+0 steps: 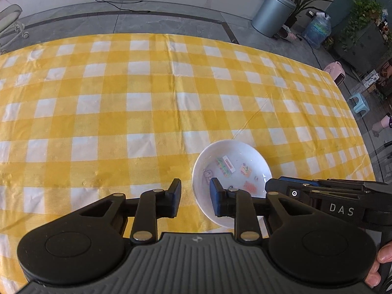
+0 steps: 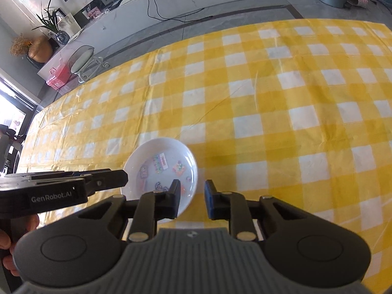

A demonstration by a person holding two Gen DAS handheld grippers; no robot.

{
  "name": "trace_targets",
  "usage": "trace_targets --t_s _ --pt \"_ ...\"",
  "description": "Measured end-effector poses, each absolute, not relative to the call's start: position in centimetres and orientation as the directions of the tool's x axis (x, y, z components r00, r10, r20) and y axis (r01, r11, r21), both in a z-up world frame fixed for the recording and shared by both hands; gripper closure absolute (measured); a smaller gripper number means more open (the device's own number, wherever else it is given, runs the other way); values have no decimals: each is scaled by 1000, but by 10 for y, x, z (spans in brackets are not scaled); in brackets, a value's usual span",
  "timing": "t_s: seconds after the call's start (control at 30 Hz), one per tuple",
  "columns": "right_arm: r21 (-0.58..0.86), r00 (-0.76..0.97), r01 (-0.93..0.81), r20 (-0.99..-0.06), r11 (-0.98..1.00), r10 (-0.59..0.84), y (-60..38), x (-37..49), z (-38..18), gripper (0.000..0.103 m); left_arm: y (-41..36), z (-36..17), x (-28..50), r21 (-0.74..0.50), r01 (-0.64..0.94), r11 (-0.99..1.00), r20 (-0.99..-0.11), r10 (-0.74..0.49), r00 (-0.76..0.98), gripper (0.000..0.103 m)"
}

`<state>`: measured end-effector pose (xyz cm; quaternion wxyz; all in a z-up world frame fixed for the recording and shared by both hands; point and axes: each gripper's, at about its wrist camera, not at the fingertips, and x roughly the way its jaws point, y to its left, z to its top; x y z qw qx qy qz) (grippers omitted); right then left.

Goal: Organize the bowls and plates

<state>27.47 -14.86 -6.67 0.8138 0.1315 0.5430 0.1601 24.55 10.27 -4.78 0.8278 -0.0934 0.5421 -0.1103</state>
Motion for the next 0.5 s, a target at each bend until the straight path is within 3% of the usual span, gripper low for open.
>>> trace_targets --t_s 0.23,0.33,0.5 --pt "404 342 -104 -843 909 415 -147 281 -76 92 102 -51 244 -269 82 960 -877 -279 391 94" --pt "413 342 -89 -842 906 417 -148 282 -80 100 97 -49 244 -242 85 966 -881 -256 397 99" --pt "414 350 -73 -841 907 412 -151 278 -77 101 93 -42 240 -233 81 969 -881 -245 405 100"
